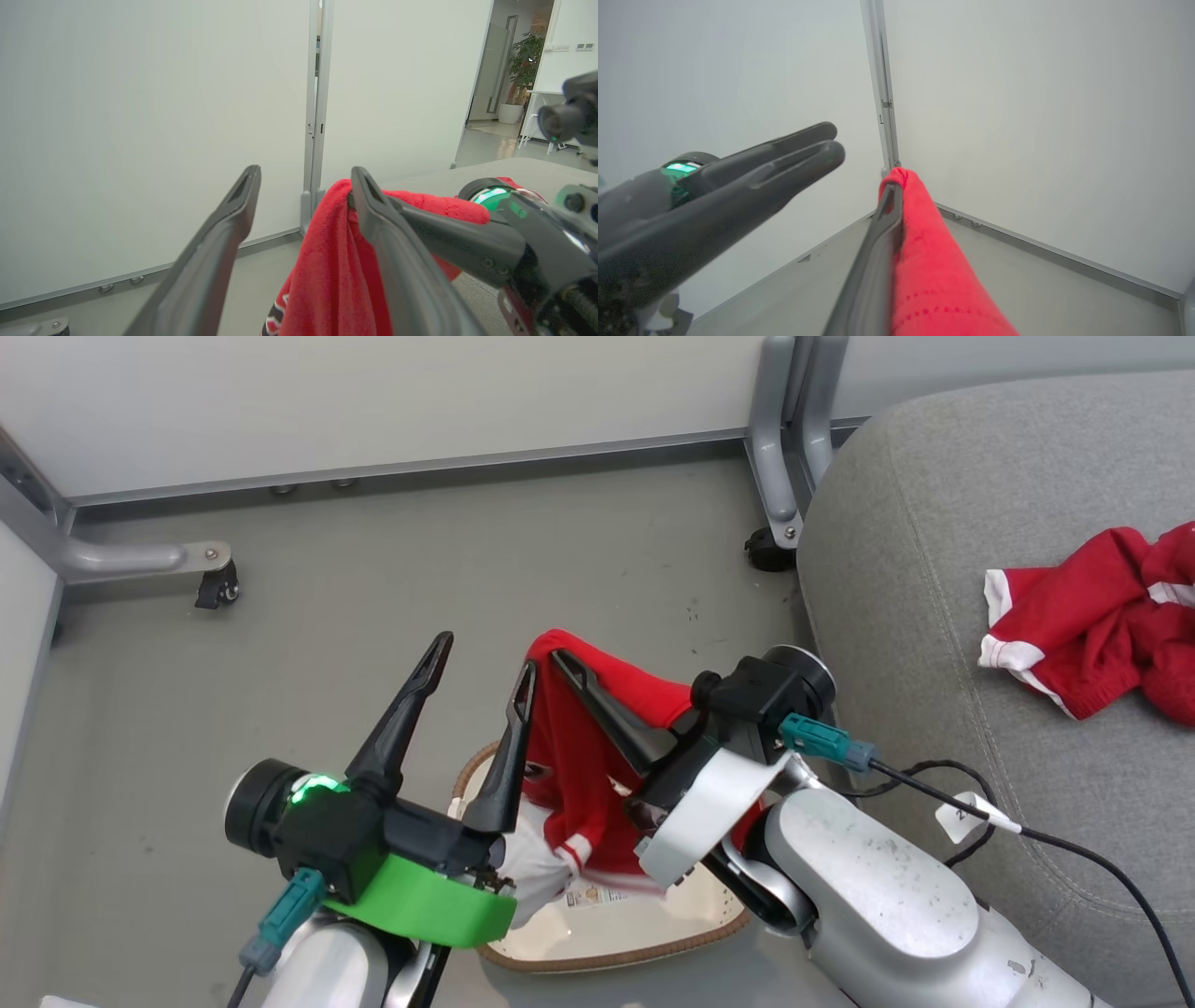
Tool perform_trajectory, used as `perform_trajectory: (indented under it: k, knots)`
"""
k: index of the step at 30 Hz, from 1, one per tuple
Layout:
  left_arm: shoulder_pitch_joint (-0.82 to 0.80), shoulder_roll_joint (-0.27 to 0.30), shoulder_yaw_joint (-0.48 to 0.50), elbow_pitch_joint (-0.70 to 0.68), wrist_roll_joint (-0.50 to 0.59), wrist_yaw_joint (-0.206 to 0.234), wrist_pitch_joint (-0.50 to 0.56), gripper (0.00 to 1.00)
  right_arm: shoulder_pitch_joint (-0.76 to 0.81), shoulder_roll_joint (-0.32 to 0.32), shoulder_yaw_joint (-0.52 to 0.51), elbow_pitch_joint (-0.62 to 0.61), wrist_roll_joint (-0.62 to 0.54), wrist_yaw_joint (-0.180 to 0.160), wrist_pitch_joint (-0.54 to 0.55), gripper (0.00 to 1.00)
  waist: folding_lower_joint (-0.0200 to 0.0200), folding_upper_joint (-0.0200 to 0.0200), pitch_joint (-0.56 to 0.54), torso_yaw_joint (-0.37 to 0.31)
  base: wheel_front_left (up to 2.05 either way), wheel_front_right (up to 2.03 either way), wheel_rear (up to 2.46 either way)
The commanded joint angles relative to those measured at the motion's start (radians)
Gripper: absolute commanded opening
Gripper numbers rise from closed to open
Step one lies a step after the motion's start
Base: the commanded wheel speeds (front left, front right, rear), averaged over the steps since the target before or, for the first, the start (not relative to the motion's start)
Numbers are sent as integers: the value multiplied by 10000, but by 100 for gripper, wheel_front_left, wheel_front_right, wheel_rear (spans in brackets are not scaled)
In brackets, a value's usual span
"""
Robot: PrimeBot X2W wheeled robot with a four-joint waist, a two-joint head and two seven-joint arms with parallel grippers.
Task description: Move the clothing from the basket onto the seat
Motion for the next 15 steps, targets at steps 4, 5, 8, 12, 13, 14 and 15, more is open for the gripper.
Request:
perform_trajectory:
  k: [4, 5, 8, 12, 13, 14, 15]
  knots:
    - [292, 428, -348, -170, 80, -133, 440, 100, 10, -11, -100, 204, -52, -3, -117, 0, 0, -1, -9, 68, 0, 0, 0]
    - [360, 500, -440, -208, 76, -166, 551, 100, 37, -15, -113, 251, -51, -3, -139, 0, 0, -1, -5, 81, 0, 0, 0]
    - [546, 709, -644, -290, 53, -205, 786, 100, 83, -9, -114, 333, -44, -3, -179, 0, 0, -1, -5, 98, 0, 0, 0]
    - [761, 939, -902, -275, 77, -251, 1052, 100, 105, -35, -127, 465, -12, -3, -200, 0, 0, -1, -18, 120, 0, 0, 0]
    - [841, 988, -961, -248, 73, -249, 1121, 100, 113, -44, -134, 510, 7, -3, -207, 0, 0, -1, -24, 126, 0, 0, 0]
    - [890, 1035, -1003, -226, 79, -252, 1146, 100, 120, -52, -138, 542, 16, -3, -203, 0, 0, -1, -27, 131, 0, 0, 0]
    - [951, 1043, -1040, -217, 52, -260, 1195, 100, 129, -61, -139, 577, 27, -3, -210, 0, 0, -1, -29, 140, 0, 0, 0]
